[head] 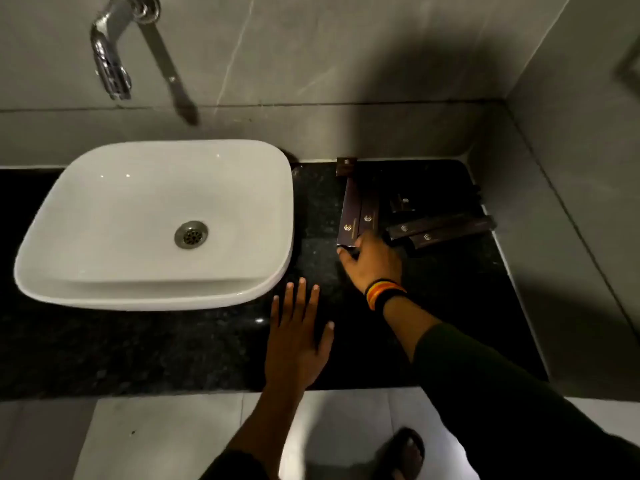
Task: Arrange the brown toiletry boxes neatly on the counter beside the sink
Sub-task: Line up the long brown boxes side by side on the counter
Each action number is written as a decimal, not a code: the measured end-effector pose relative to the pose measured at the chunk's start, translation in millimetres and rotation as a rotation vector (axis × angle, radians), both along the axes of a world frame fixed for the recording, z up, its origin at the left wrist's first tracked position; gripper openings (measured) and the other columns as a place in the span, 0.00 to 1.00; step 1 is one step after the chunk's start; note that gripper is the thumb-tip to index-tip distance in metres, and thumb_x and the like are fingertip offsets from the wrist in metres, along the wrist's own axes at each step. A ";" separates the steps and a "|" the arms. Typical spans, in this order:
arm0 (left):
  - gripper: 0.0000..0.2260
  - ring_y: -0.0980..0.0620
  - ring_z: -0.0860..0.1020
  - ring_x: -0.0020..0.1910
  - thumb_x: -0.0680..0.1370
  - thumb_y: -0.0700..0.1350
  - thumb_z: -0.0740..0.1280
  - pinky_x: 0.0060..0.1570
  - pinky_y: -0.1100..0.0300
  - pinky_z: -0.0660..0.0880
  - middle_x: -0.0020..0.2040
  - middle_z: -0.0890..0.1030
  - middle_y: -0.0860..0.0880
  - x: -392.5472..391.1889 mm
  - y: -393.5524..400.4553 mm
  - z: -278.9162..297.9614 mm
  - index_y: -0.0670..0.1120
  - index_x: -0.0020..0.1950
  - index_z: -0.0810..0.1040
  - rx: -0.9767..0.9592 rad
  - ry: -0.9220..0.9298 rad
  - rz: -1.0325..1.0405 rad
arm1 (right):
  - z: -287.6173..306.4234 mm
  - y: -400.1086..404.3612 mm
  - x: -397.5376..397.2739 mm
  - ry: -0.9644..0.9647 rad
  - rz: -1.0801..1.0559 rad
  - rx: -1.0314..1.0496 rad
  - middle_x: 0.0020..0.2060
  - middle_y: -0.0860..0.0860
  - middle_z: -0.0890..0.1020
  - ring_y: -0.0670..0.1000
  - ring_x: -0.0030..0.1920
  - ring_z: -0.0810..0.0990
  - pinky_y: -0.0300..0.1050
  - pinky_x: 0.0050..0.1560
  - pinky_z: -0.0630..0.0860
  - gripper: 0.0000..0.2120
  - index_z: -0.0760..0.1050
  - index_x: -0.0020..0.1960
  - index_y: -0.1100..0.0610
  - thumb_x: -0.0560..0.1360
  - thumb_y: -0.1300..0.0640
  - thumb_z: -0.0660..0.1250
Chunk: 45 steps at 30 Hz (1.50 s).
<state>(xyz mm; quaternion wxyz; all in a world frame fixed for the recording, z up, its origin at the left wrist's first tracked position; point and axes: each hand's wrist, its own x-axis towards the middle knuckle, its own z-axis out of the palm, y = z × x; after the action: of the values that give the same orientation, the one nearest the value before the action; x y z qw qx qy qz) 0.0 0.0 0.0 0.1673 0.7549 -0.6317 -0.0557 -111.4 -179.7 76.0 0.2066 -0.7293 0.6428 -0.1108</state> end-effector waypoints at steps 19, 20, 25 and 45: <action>0.32 0.40 0.55 0.89 0.88 0.61 0.54 0.86 0.36 0.53 0.89 0.60 0.41 3.6 -3.2 -8.6 0.46 0.88 0.63 -0.023 -0.015 -0.029 | 4.7 48.2 -20.4 -0.026 -0.169 0.084 0.56 0.56 0.78 0.59 0.53 0.80 0.51 0.49 0.77 0.27 0.67 0.60 0.57 0.69 0.44 0.73; 0.31 0.39 0.56 0.89 0.88 0.60 0.55 0.86 0.36 0.53 0.88 0.61 0.40 3.7 -3.4 -8.6 0.45 0.87 0.63 -0.041 -0.014 -0.033 | 3.8 64.9 -30.0 -0.037 -0.176 0.084 0.54 0.55 0.78 0.58 0.51 0.81 0.50 0.47 0.78 0.25 0.67 0.59 0.55 0.69 0.44 0.72; 0.29 0.39 0.58 0.88 0.88 0.55 0.57 0.86 0.37 0.54 0.88 0.62 0.41 1.7 -0.5 -7.6 0.44 0.87 0.65 -0.081 0.018 -0.065 | -0.1 127.1 -58.7 -0.058 -0.198 0.123 0.57 0.52 0.79 0.56 0.54 0.82 0.54 0.53 0.80 0.28 0.66 0.61 0.51 0.68 0.43 0.74; 0.28 0.43 0.56 0.89 0.88 0.55 0.54 0.87 0.42 0.53 0.89 0.61 0.45 -9.9 3.5 -12.4 0.46 0.87 0.65 -0.003 0.018 -0.048 | 24.7 -14.8 -39.8 -0.140 0.109 -0.043 0.65 0.53 0.77 0.55 0.63 0.78 0.51 0.61 0.75 0.18 0.74 0.68 0.53 0.81 0.50 0.60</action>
<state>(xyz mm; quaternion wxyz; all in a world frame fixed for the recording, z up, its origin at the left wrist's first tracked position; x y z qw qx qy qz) -9.9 3.5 -12.4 0.1730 0.7388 -0.6480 -0.0654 -151.2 -194.5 100.7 0.2412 -0.7578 0.5837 -0.1639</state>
